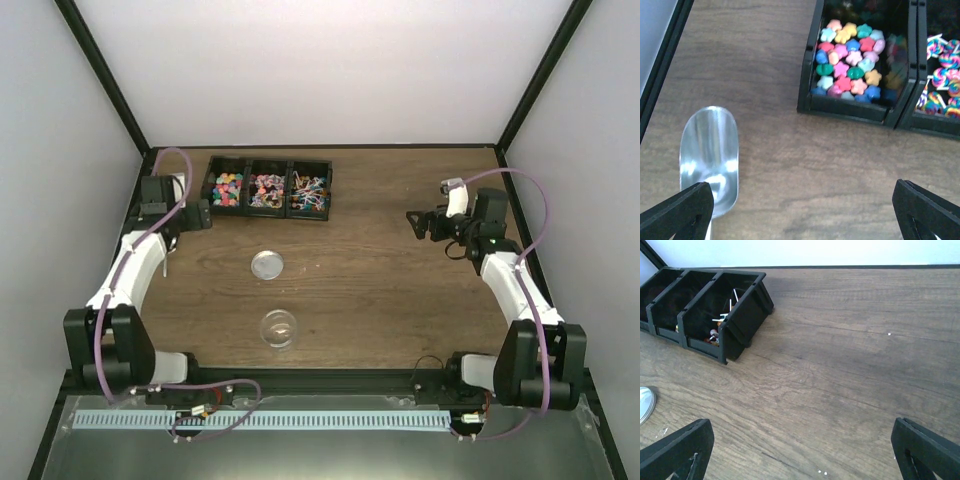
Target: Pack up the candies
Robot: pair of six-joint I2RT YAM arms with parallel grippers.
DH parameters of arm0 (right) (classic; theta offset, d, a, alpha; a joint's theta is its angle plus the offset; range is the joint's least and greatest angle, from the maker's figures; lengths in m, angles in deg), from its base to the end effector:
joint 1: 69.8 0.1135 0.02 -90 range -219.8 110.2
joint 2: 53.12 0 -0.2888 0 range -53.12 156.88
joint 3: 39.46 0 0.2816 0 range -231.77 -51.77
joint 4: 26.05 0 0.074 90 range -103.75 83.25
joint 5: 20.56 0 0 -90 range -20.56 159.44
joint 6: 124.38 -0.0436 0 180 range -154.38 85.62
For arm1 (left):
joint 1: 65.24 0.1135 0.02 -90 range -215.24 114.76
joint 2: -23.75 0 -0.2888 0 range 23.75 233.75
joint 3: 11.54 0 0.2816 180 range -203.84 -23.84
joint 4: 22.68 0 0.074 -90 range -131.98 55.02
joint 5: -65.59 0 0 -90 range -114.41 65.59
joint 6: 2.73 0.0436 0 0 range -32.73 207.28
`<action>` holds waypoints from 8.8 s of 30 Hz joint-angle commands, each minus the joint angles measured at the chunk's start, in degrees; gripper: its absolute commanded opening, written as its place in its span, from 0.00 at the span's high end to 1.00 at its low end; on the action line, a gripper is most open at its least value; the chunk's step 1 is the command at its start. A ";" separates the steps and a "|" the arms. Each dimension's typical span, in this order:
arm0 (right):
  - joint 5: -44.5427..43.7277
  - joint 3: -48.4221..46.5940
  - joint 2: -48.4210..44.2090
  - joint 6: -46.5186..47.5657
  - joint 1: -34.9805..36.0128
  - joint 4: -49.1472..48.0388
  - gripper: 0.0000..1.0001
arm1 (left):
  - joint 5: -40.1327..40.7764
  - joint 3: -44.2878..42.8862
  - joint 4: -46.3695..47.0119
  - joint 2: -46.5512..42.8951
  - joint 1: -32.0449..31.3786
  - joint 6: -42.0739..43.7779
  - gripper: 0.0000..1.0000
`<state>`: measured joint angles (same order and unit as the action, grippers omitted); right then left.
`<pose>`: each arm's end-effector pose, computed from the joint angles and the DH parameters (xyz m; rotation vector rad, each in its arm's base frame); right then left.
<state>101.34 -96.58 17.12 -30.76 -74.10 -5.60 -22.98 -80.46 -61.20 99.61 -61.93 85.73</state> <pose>0.2900 0.0013 0.2600 -0.3060 2.0779 0.5150 0.3109 0.0191 0.2757 -0.1121 2.3617 0.0445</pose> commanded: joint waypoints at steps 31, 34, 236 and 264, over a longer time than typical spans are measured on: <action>-3.54 -13.81 11.69 0.88 0.69 0.20 0.00 | 4.21 -44.11 -0.55 50.03 -12.88 3.81 0.41; -3.47 -14.51 12.11 0.73 0.69 0.33 0.00 | 4.30 -45.58 -1.49 51.96 -12.89 3.85 0.44; 23.84 -24.32 21.17 25.04 34.76 21.67 0.00 | -23.96 6.65 -6.33 -9.14 -7.52 19.79 0.96; -1.12 -7.57 18.41 24.94 61.88 10.66 0.00 | -21.97 8.89 -7.06 -18.19 -5.68 16.50 0.96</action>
<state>104.95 -104.69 34.96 -4.01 -15.15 8.87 -44.62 -72.35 -68.54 82.74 -68.07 102.41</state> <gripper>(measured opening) 0.997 0.110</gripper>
